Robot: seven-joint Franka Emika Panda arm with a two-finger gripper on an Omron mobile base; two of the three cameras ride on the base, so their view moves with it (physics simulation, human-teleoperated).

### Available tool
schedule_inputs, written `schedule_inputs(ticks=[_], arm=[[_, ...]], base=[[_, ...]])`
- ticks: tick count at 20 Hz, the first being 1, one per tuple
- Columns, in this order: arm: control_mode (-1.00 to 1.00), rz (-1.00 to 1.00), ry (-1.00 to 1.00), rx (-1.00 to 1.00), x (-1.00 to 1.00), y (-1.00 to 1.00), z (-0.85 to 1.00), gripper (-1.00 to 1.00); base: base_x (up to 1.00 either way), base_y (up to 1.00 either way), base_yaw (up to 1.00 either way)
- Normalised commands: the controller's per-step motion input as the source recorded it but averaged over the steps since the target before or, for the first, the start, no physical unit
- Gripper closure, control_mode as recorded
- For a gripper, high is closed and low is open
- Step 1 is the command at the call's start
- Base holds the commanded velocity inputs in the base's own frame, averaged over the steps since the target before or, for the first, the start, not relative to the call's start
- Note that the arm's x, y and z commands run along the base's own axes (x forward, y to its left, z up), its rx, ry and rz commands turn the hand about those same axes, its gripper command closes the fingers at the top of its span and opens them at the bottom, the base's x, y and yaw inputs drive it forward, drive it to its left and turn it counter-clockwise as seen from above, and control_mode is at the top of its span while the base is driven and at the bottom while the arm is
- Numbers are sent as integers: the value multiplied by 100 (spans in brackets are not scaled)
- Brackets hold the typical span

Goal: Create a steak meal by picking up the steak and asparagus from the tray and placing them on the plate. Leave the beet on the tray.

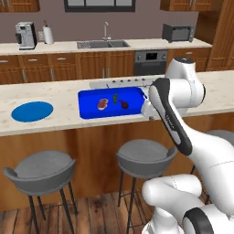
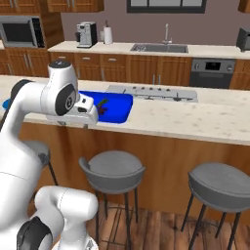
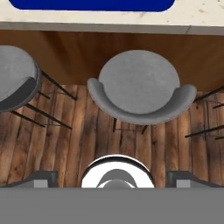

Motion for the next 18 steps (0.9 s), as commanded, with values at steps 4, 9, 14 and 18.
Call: schedule_inputs(ticks=[4,9,14,18], arm=[[100,0,0,0,0,0,0,-100],[100,0,0,0,0,0,0,-100],[100,0,0,0,0,0,0,-100],[100,0,0,0,0,0,0,-100]], base=[[-28,43,0],[-2,86,0],[9,89,0],[30,14,0]])
